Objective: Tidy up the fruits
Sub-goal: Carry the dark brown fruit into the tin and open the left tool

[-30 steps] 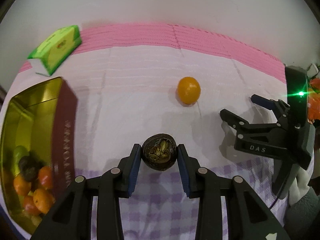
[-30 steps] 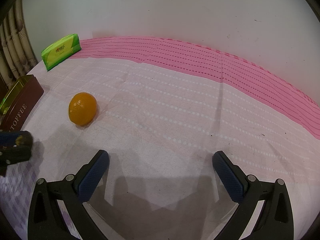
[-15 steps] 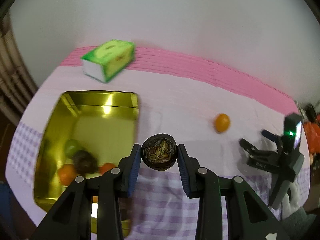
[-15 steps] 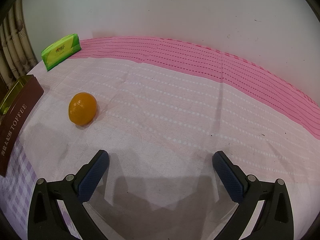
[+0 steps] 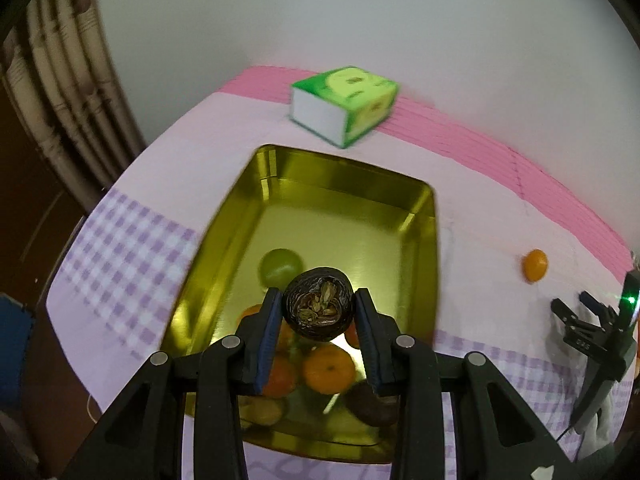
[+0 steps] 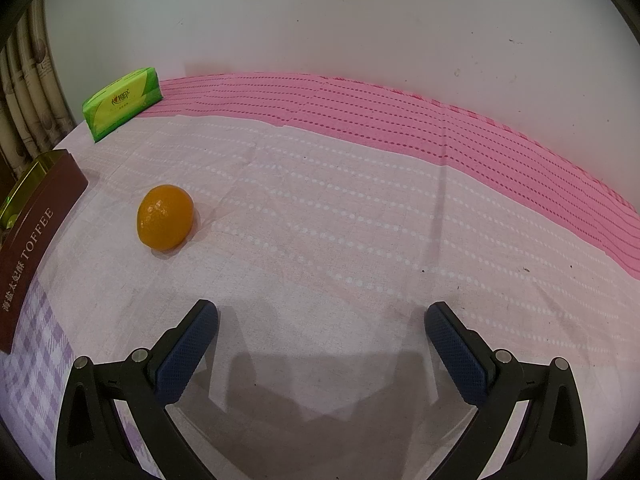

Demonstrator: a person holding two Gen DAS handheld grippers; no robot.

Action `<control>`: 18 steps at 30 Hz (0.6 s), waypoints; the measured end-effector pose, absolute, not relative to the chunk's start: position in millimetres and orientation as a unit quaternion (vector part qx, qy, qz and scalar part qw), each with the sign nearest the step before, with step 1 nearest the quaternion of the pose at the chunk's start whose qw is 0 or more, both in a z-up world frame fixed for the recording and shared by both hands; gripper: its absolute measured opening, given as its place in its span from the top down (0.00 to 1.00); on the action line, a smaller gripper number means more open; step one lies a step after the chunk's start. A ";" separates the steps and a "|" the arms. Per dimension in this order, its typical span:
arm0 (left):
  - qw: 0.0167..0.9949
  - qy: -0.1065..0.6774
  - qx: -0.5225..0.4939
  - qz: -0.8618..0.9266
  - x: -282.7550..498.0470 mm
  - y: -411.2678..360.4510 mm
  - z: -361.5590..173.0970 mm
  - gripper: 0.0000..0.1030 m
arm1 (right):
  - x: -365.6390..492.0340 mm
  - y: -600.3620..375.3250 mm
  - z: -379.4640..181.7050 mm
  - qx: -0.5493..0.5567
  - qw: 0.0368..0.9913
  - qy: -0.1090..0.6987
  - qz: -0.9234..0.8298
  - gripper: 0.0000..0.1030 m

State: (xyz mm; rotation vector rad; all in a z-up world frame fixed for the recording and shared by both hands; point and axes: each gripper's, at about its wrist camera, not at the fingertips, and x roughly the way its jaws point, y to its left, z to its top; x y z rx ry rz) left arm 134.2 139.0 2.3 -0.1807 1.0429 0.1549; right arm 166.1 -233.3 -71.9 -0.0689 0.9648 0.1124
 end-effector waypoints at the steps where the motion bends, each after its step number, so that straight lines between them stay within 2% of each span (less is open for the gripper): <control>1: 0.860 0.497 -0.088 0.078 133.0 141.9 2.1 0.68 | 166.1 -233.3 -71.9 -0.033 0.884 0.464 0.054 0.00; 10: 0.852 0.507 -0.091 0.097 125.6 163.3 -8.5 0.68 | 166.2 -233.6 -71.9 -0.033 0.884 0.464 0.054 0.00; 18: 0.846 0.522 -0.084 0.074 125.6 147.9 -22.1 0.68 | 166.2 -233.8 -71.7 -0.033 0.884 0.464 0.054 0.00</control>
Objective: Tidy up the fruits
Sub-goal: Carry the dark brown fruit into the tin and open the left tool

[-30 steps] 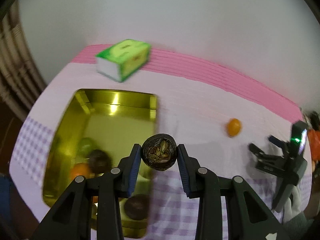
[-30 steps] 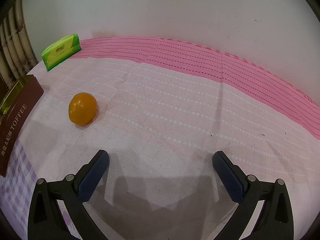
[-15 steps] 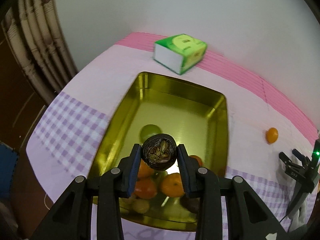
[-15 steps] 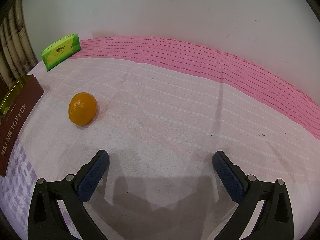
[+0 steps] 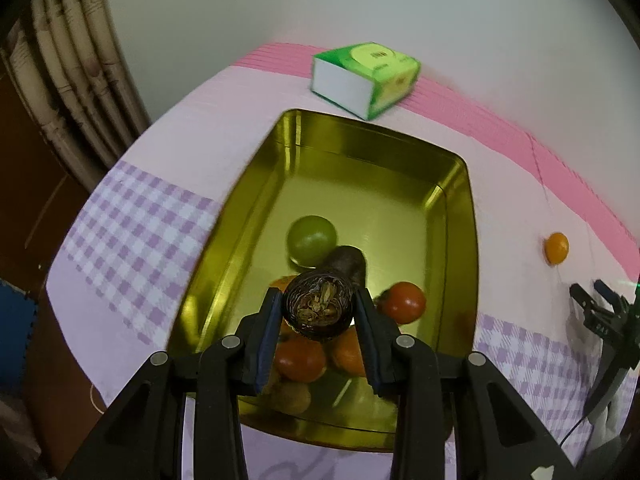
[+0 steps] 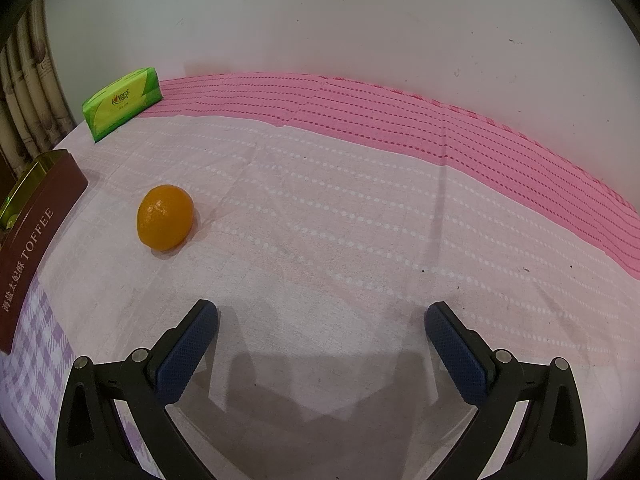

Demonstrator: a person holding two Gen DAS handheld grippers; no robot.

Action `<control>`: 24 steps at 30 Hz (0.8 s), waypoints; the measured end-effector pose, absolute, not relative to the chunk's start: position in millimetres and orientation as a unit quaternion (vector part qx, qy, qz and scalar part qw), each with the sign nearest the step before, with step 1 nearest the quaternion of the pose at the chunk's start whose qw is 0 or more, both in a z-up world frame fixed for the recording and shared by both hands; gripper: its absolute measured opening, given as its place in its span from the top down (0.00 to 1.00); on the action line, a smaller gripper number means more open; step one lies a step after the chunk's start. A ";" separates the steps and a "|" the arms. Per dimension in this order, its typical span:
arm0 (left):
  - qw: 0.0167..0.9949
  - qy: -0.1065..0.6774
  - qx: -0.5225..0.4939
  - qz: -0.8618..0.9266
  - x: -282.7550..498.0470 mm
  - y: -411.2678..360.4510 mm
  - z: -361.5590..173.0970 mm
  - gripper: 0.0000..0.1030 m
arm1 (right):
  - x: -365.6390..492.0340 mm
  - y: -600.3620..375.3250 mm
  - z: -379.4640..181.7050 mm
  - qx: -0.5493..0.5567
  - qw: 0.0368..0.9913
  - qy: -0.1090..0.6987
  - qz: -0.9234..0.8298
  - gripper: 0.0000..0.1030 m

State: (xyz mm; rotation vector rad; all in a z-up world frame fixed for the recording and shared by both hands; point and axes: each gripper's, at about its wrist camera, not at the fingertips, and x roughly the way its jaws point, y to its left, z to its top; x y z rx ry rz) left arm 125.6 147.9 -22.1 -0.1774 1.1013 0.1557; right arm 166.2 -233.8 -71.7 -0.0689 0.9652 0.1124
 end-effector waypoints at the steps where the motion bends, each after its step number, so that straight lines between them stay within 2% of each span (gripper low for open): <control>1: 0.845 0.524 -0.081 0.069 126.5 144.3 -24.2 0.68 | 166.2 -233.9 -71.7 -0.033 0.884 0.464 0.054 0.00; 24: 0.848 0.524 -0.027 0.070 127.5 122.9 -34.3 0.68 | 166.2 -234.1 -72.3 -0.033 0.884 0.464 0.054 0.00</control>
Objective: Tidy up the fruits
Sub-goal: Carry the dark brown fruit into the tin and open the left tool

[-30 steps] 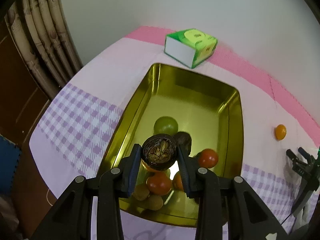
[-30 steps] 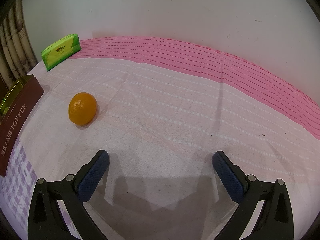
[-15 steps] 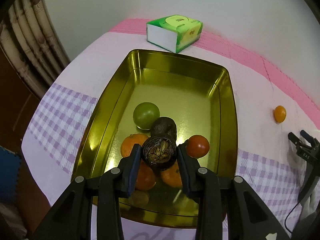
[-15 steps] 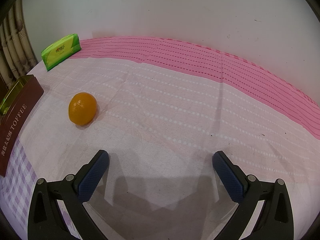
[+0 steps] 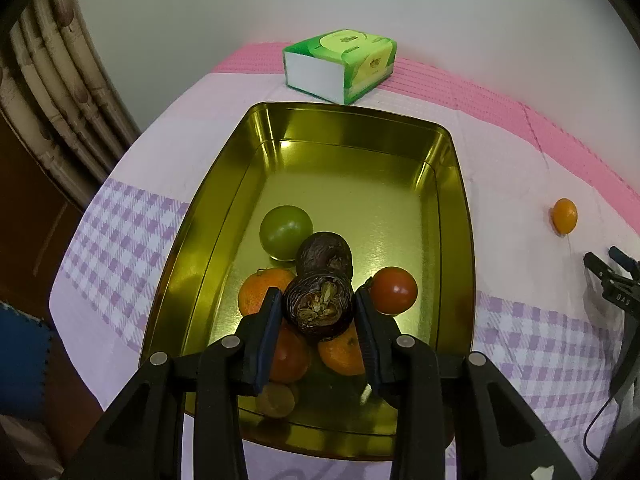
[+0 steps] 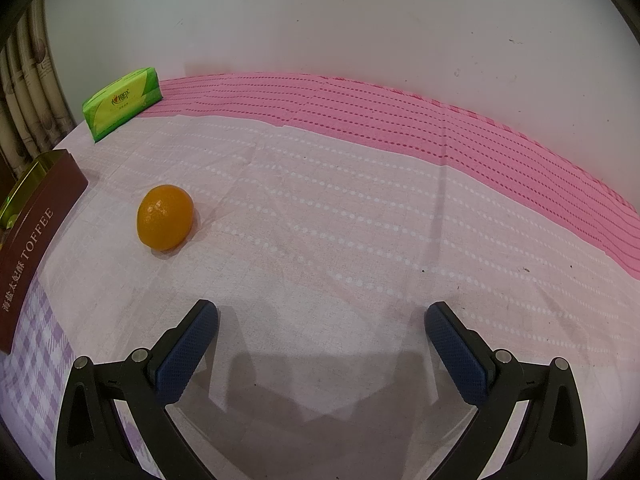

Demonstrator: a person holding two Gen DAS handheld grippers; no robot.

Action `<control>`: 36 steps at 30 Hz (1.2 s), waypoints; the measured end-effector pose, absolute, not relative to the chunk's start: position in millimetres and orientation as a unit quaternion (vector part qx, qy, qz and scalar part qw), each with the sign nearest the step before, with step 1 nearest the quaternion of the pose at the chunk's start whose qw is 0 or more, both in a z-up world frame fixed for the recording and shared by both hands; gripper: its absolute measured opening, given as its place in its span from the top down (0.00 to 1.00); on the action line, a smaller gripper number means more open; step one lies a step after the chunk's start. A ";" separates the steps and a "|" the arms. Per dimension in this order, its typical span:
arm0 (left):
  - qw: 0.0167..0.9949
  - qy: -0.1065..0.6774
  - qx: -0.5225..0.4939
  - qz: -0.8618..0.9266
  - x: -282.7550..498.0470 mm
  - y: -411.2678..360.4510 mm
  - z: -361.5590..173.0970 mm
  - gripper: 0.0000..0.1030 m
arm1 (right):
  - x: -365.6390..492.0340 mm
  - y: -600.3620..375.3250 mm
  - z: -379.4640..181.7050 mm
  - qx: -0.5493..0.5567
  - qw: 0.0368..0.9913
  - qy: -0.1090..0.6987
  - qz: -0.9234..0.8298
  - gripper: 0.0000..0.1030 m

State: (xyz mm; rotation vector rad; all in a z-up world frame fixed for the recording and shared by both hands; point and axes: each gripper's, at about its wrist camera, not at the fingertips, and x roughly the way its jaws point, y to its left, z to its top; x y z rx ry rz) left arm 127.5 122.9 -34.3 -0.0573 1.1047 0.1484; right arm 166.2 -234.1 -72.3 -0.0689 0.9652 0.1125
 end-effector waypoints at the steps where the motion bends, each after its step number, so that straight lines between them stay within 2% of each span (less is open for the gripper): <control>1: 0.849 0.524 -0.027 0.070 127.2 123.0 -34.4 0.68 | 166.1 -234.1 -72.3 -0.033 0.884 0.464 0.054 0.00; 36: 0.844 0.531 -0.032 0.058 123.5 110.6 -45.6 0.67 | 166.6 -235.0 -72.8 -0.032 0.884 0.464 0.054 0.00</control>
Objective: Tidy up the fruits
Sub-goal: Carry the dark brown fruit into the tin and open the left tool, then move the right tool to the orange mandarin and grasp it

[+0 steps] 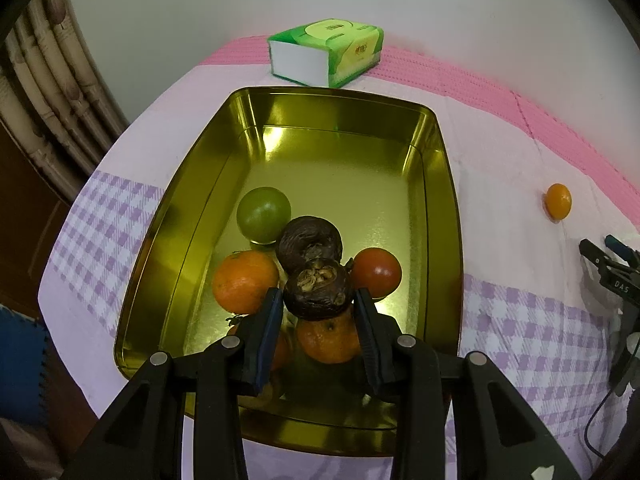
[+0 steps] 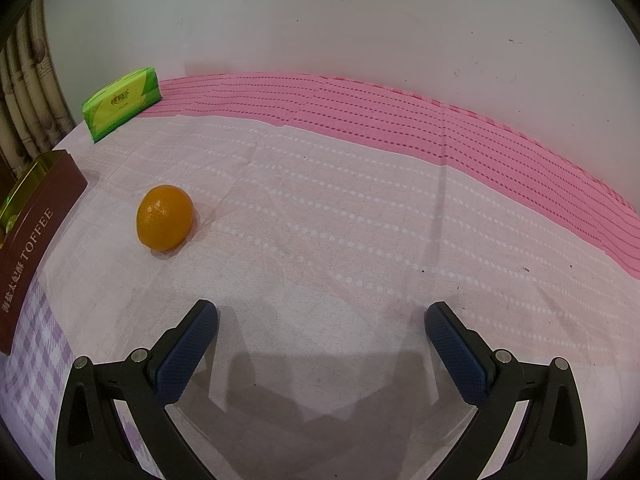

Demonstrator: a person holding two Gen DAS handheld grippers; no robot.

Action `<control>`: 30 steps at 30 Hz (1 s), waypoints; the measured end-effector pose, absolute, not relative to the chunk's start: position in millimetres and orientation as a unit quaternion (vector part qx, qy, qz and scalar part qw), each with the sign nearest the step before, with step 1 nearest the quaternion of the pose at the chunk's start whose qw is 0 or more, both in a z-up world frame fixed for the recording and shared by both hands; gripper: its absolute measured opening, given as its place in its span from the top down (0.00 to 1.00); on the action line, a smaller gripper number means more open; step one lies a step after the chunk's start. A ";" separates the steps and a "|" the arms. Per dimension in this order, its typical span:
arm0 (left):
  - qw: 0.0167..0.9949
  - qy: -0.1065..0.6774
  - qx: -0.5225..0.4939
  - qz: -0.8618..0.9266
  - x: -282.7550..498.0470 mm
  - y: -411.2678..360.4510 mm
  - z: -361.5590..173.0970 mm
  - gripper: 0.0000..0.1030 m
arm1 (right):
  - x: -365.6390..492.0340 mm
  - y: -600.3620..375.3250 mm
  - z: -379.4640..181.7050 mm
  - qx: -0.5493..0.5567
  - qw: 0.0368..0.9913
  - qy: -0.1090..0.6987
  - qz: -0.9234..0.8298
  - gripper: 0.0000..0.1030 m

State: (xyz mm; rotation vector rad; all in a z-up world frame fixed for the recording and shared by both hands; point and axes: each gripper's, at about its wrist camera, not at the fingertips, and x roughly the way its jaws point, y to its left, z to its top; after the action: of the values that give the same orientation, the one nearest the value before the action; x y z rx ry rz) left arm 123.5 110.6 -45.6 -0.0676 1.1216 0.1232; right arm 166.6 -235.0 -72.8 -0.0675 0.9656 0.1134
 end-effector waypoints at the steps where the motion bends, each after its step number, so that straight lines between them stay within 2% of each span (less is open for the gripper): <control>1: 0.844 0.532 -0.033 0.058 123.8 110.7 -46.1 0.67 | 166.7 -234.9 -72.9 -0.032 0.884 0.464 0.054 0.00; 7: 0.844 0.531 -0.039 0.055 120.6 112.4 -43.4 0.64 | 165.6 -231.8 -72.5 -0.035 0.879 0.472 0.060 0.00; 9: 0.846 0.529 -0.040 0.054 118.4 113.6 -41.0 0.59 | 164.6 -227.2 -72.0 -0.039 0.877 0.474 0.067 0.00; 18: 0.853 0.516 -0.046 0.061 111.9 121.1 -28.3 0.49 | 161.0 -188.8 -71.5 -0.056 0.871 0.479 0.097 0.00; 26: 0.855 0.512 -0.045 0.076 108.0 132.0 -20.8 0.44 | 177.2 -155.7 -71.2 -0.058 0.871 0.477 0.099 0.00; 30: 0.853 0.512 -0.050 0.089 106.0 143.4 -20.4 0.43 | 187.9 -146.5 -69.4 -0.054 0.876 0.471 0.091 0.08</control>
State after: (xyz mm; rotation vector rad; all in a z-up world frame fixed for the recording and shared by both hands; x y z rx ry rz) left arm 106.0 143.4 -20.4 -0.1055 1.0777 0.1882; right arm 187.9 -146.5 -69.4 -0.1126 0.9836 0.1893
